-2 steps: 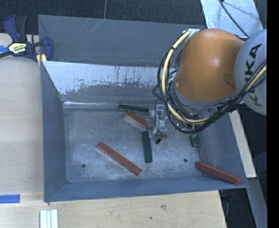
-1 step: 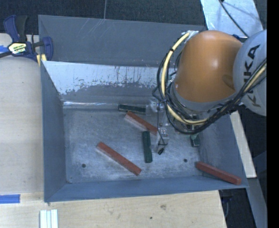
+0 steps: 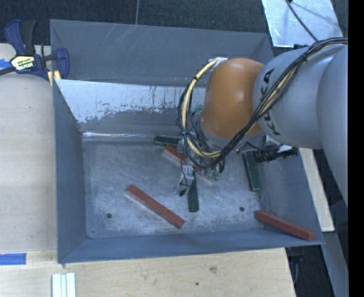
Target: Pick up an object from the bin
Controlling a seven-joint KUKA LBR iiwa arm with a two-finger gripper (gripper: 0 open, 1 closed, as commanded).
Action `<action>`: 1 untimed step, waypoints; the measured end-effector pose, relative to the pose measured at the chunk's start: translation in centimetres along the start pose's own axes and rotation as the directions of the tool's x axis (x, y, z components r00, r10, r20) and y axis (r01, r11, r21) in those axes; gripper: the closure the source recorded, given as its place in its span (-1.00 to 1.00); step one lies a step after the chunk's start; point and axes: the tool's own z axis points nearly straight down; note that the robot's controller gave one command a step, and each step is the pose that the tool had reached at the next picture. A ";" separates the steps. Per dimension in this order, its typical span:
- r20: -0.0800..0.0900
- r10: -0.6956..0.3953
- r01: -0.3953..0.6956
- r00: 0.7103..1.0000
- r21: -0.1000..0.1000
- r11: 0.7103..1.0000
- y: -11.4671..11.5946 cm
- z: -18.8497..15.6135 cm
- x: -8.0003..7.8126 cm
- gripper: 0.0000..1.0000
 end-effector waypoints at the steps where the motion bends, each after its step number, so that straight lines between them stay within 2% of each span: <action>1: 0.009 -0.044 0.044 0.999 -0.002 0.999 -1.2 6.1 -5.2 -1.00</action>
Offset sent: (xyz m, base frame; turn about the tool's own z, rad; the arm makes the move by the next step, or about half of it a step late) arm 0.0458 -0.0216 -0.0596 -0.0455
